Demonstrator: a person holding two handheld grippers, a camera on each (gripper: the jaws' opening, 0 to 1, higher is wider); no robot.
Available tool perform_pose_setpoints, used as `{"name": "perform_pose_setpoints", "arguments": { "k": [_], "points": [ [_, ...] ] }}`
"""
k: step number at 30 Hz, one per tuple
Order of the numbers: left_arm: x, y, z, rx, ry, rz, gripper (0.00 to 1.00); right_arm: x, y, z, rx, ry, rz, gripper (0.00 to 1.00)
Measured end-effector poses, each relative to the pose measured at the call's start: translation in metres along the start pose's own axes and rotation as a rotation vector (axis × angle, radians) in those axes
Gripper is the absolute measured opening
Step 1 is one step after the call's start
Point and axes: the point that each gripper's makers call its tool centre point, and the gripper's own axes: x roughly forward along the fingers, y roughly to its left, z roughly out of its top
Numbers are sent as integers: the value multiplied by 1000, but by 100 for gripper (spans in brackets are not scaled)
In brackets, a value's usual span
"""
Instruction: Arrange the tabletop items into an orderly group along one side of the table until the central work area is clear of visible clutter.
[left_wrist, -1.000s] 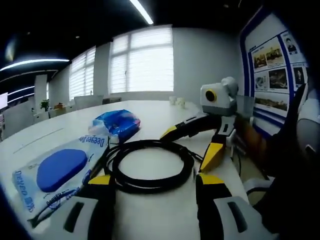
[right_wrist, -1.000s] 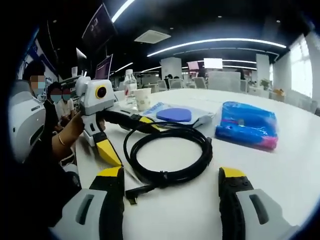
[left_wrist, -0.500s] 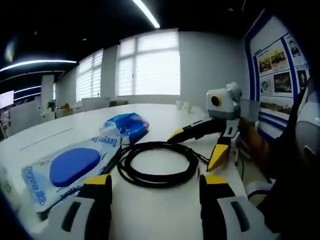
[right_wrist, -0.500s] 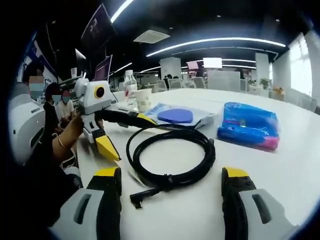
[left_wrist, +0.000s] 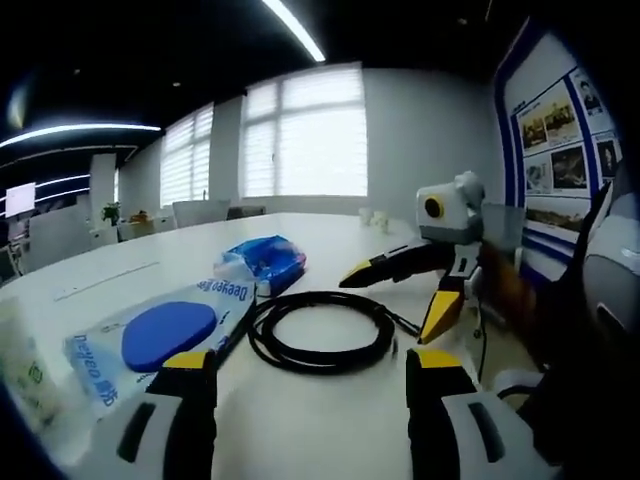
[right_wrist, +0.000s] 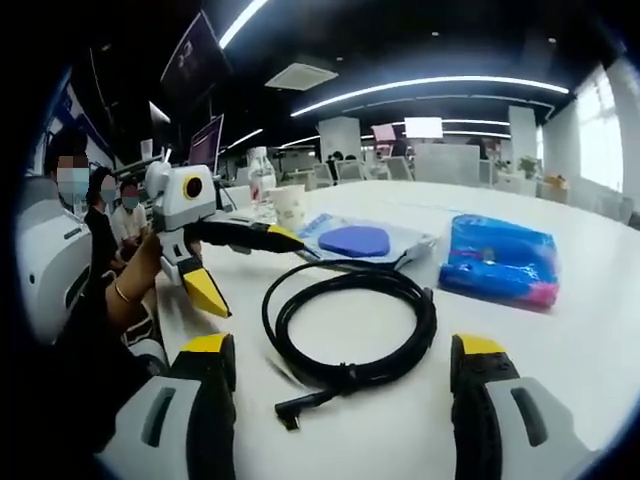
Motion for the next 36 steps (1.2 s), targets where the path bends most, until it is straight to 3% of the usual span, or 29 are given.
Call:
{"name": "perform_pose_setpoints", "arguments": {
  "k": [36],
  "points": [
    [-55,29,-1,-32,-2,162,76,-12,-4,19,-25,-30,-40,87]
  ]
}}
